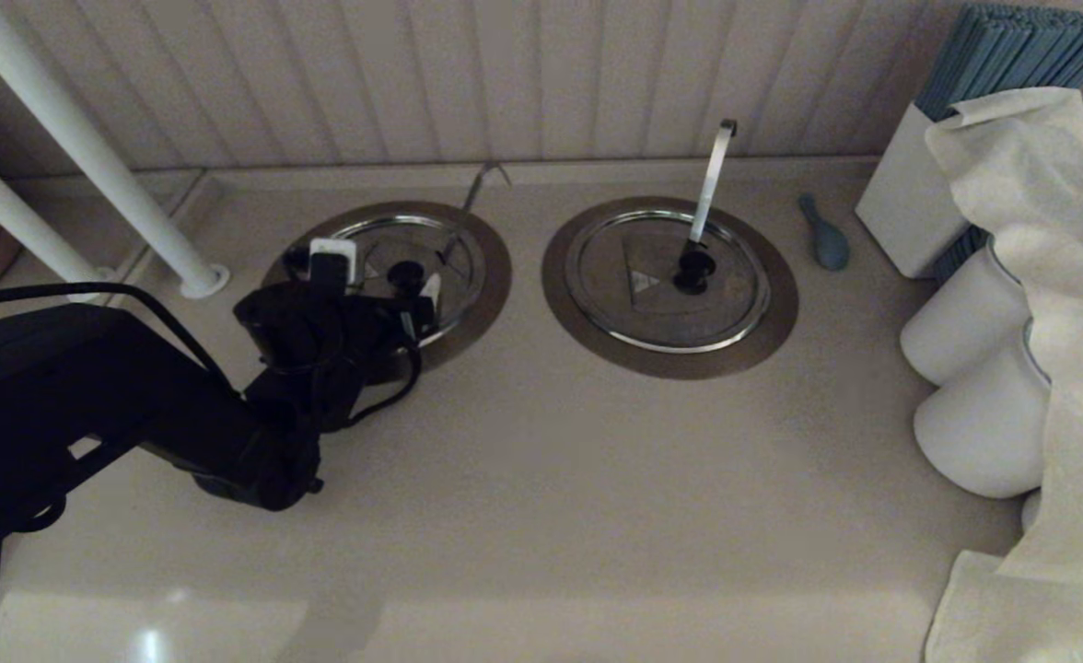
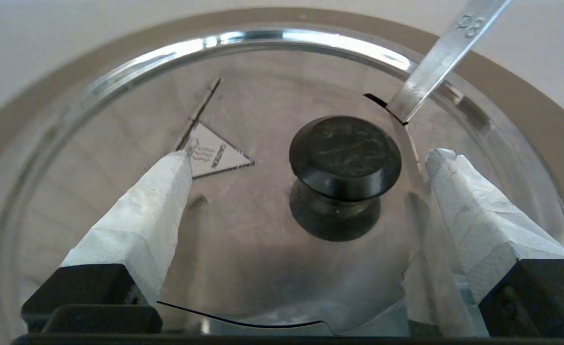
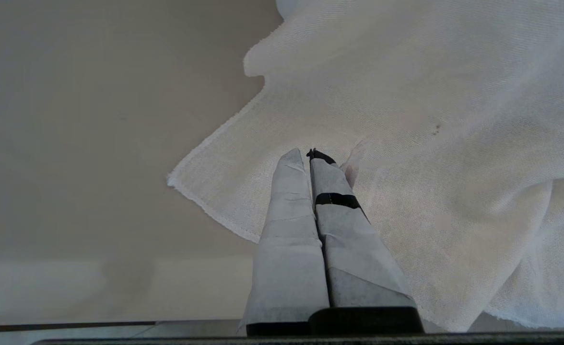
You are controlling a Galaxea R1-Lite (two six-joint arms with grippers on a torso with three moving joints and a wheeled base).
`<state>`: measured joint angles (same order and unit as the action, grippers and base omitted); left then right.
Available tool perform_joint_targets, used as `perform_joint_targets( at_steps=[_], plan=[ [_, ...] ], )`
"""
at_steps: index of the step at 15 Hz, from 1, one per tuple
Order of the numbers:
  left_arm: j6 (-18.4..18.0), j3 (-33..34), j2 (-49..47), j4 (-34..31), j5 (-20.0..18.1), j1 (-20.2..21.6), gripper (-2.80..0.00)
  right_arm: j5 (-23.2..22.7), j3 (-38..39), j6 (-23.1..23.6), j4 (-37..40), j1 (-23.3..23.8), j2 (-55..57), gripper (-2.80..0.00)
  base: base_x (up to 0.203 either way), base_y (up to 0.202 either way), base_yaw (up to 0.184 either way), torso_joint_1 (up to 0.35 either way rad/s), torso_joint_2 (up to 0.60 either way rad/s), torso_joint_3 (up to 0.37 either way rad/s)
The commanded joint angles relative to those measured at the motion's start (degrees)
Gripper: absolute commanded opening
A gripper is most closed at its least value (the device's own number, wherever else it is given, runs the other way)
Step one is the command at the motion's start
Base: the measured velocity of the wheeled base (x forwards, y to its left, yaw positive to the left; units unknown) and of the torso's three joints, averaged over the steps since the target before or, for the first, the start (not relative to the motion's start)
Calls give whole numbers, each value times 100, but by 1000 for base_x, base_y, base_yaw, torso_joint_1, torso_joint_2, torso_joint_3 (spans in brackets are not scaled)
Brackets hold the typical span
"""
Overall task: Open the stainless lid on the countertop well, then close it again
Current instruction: Open the lid
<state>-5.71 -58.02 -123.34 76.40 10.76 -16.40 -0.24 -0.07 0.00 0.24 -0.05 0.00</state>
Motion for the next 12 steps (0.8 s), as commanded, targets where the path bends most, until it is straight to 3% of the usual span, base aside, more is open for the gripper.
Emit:
perform_joint_targets(
  at_steps=[1,8,12],
  plan=[
    [-83,-6,-66,-3,13,20,0,-2,7,0,2,-4,1,-280,0,0,0,0,0,0],
    [-43,9,66,-17,-3,14,0,-2,7,0,2,-4,0,-280,0,0,0,0,0,0],
    [280,97,48,-169,-4,-250,0,-2,0,0,2,-4,2,-280,0,0,0,0,0,0]
  ],
)
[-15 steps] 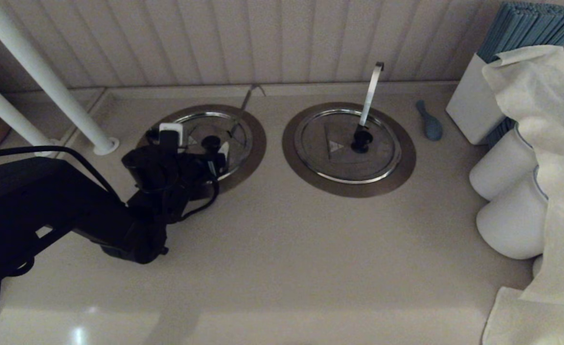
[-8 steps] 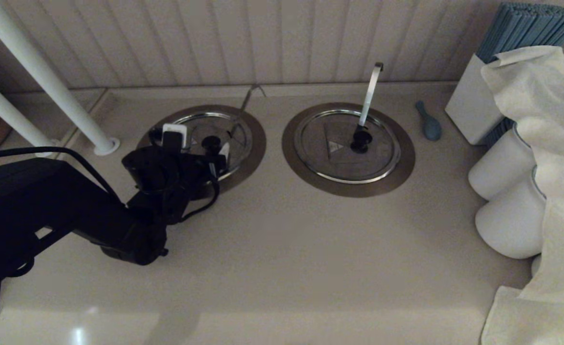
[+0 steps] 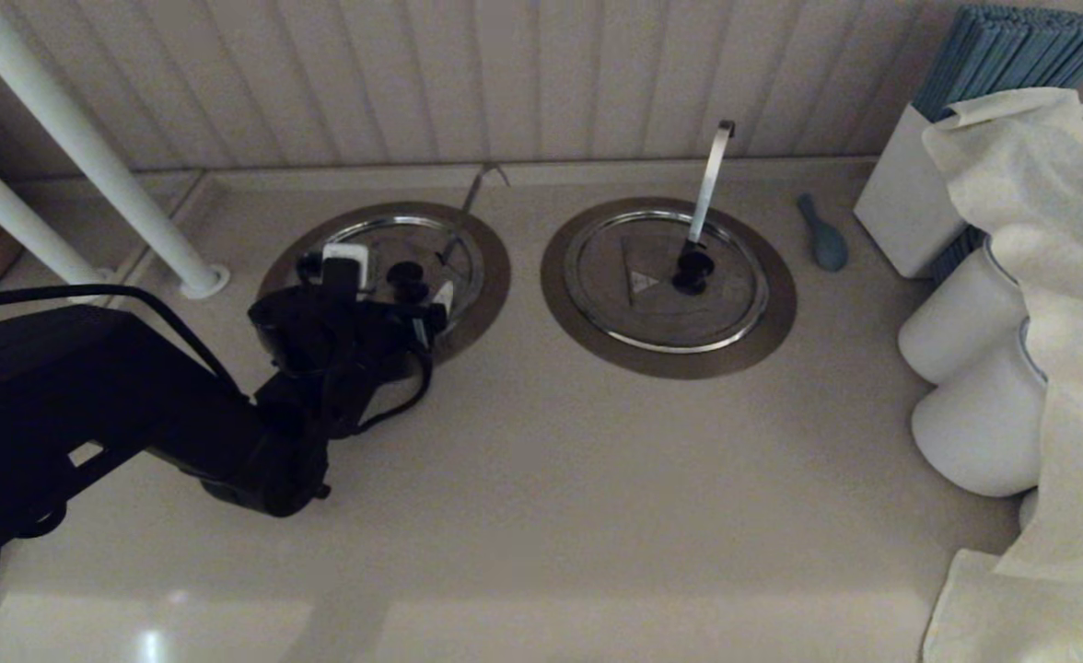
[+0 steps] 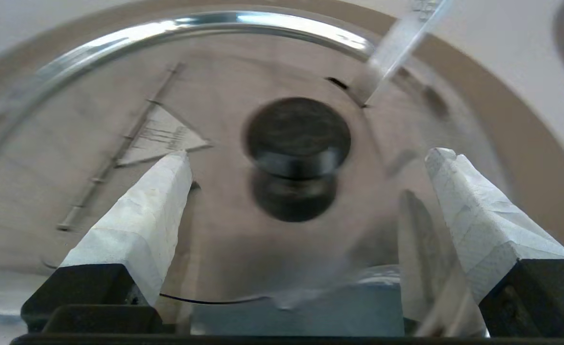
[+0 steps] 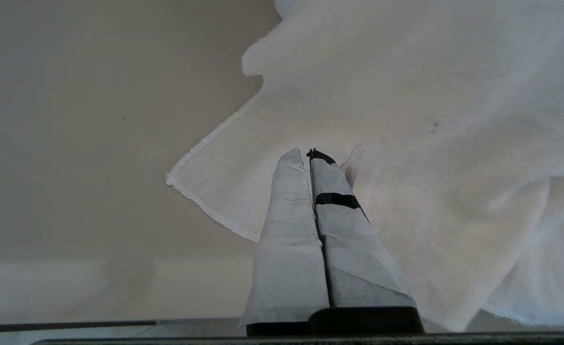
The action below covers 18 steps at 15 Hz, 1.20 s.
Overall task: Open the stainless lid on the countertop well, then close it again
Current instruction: Open the lid
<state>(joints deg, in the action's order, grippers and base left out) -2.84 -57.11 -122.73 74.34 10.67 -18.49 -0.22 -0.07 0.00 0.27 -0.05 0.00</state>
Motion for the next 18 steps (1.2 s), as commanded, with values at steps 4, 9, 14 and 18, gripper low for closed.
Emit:
perform_joint_targets(
  at_steps=[4,9,14,18],
  plan=[
    [19,54,-7,11,8,-45,0,-4,-1,0,0,0,6,-280,0,0,0,0,0,0],
    [-77,-61,202,-729,22,175,0,-4,-1,0,0,-4,1,-280,0,0,0,0,0,0],
    [-77,-187,188,-807,68,294,0,-4,-1,0,0,-4,0,-280,0,0,0,0,0,0],
    [-85,-291,180,-807,76,443,0,-4,-1,0,0,-3,8,-280,0,0,0,0,0,0]
  ],
)
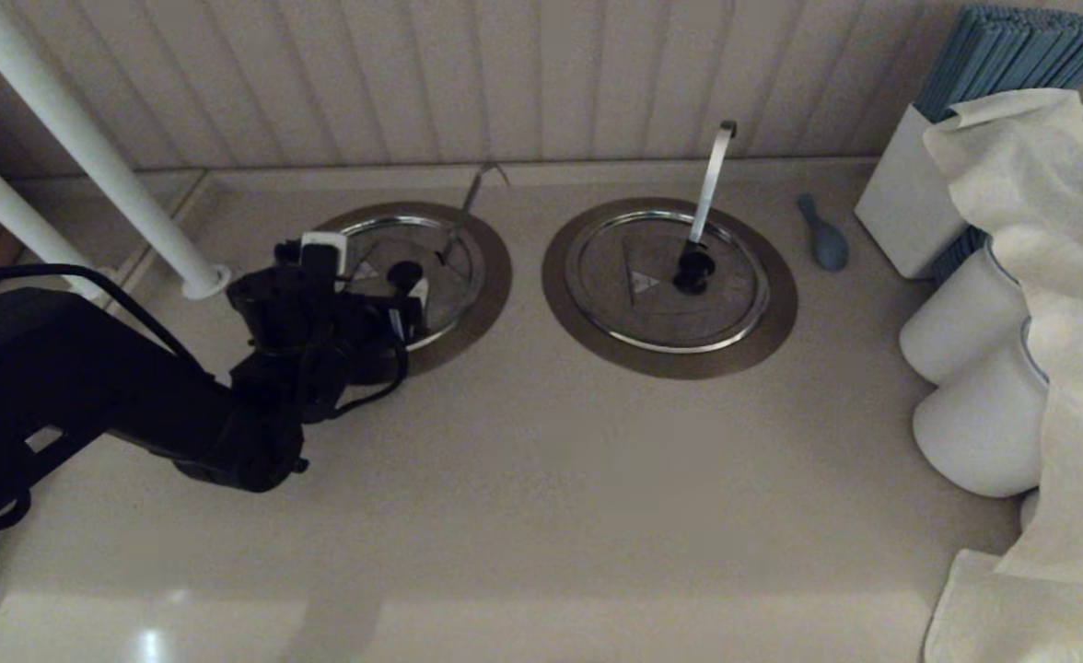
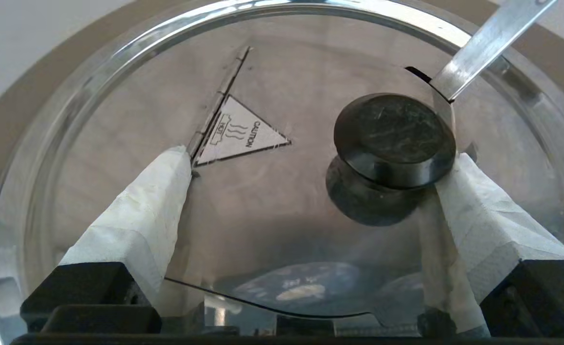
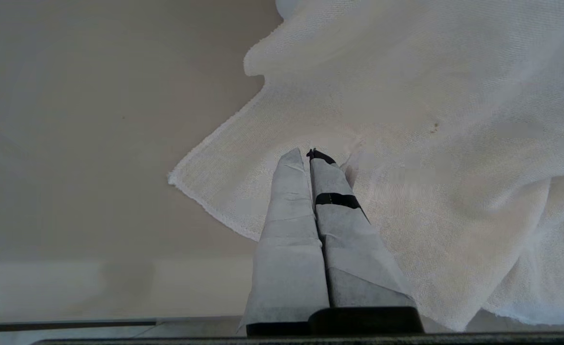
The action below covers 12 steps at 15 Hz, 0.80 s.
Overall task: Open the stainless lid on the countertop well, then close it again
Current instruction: Open the lid
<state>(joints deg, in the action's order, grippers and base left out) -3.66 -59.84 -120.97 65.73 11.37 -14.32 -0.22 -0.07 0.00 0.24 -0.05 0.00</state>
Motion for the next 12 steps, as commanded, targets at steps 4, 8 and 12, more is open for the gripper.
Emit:
perform_joint_targets(
  at_steps=[4,8,12],
  plan=[
    [-11,-18,64,54,-4,43,0,-4,-1,0,2,-4,9,-280,0,0,0,0,0,0],
    [-3,-15,197,63,-4,52,0,-4,-1,0,2,-4,3,-280,0,0,0,0,0,0],
    [5,-10,407,63,-4,52,0,-4,-1,0,-7,-3,0,-280,0,0,0,0,0,0]
  ],
)
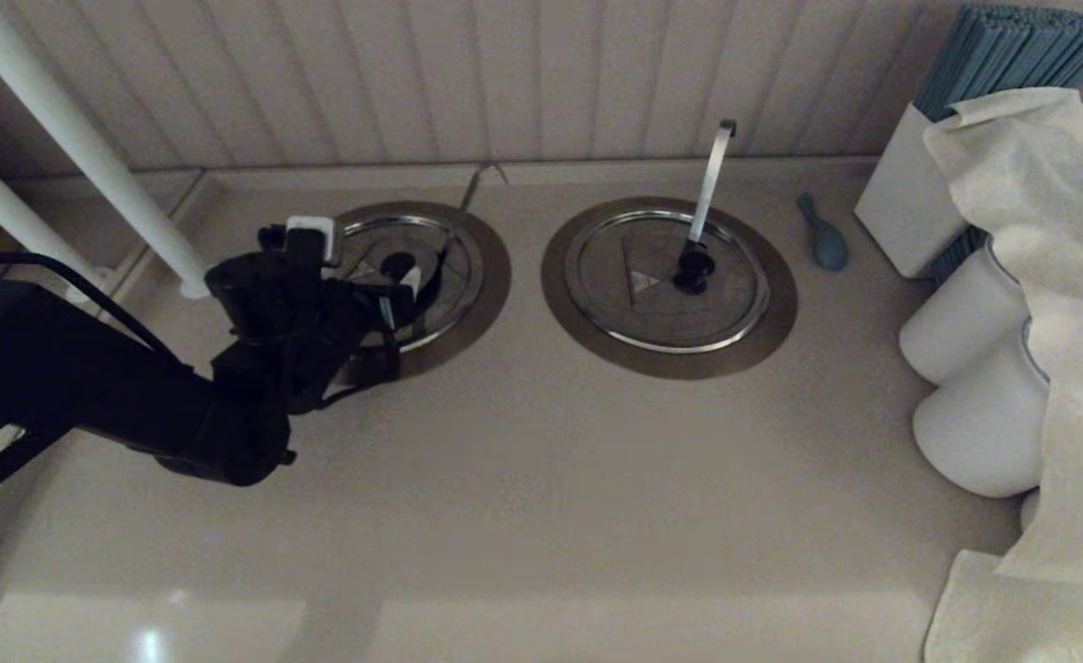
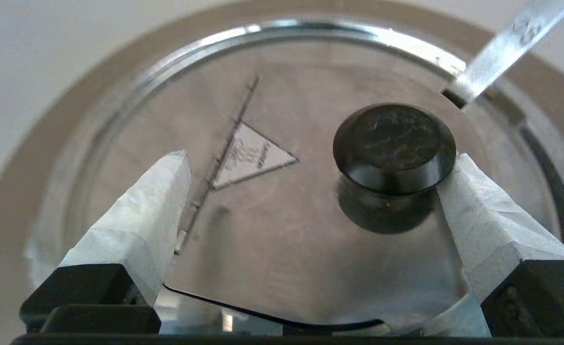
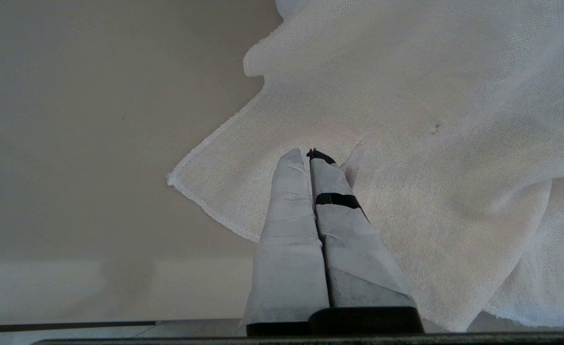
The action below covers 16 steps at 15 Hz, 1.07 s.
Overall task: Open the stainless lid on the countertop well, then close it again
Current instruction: Open the lid
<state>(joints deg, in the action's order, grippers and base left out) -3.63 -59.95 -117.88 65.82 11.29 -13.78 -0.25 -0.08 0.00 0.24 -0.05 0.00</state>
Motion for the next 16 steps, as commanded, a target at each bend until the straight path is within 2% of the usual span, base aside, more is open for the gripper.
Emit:
perform_joint_targets(
  at_steps=[1,16],
  plan=[
    [12,1,99,54,5,-2,0,-2,5,0,2,-3,1,-280,0,0,0,0,0,0],
    [29,-113,231,45,-13,208,0,-2,-1,0,2,-4,0,-280,0,0,0,0,0,0]
  ],
)
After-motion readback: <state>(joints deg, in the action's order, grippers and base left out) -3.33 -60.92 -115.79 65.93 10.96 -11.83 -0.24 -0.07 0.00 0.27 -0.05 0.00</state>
